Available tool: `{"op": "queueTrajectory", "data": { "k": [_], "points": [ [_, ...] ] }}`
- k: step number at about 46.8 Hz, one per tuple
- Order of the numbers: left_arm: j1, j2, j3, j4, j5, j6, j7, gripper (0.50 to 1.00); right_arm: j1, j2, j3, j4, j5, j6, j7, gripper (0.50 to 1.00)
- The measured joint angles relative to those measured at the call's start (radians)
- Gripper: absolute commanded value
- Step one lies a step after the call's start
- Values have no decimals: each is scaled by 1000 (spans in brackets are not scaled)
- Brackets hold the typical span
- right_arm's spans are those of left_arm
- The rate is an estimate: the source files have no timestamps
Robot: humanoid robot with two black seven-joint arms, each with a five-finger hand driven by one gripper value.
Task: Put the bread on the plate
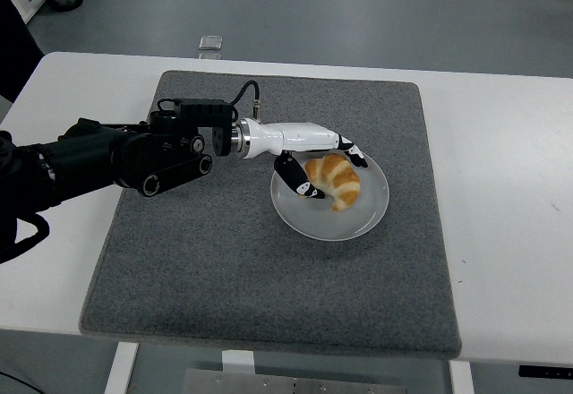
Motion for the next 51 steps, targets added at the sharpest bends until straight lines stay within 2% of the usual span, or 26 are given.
{"op": "queueTrajectory", "data": {
  "k": [10,23,31,46,51],
  "points": [
    [-14,0,-28,-15,-20,-1,0,990,0,0,0,0,0,0,0,952],
    [-54,14,-109,-42,-167,-2,0,990,0,0,0,0,0,0,0,952],
    [-61,21,-130,-42,-358,-2,0,992,0,0,0,0,0,0,0,952],
    [-54,94,-123,-33,-856,-18,0,994,0,0,0,0,0,0,0,952],
    [-46,126,-120,-35,-963,-24,0,994,0,0,0,0,0,0,0,952]
  ]
}}
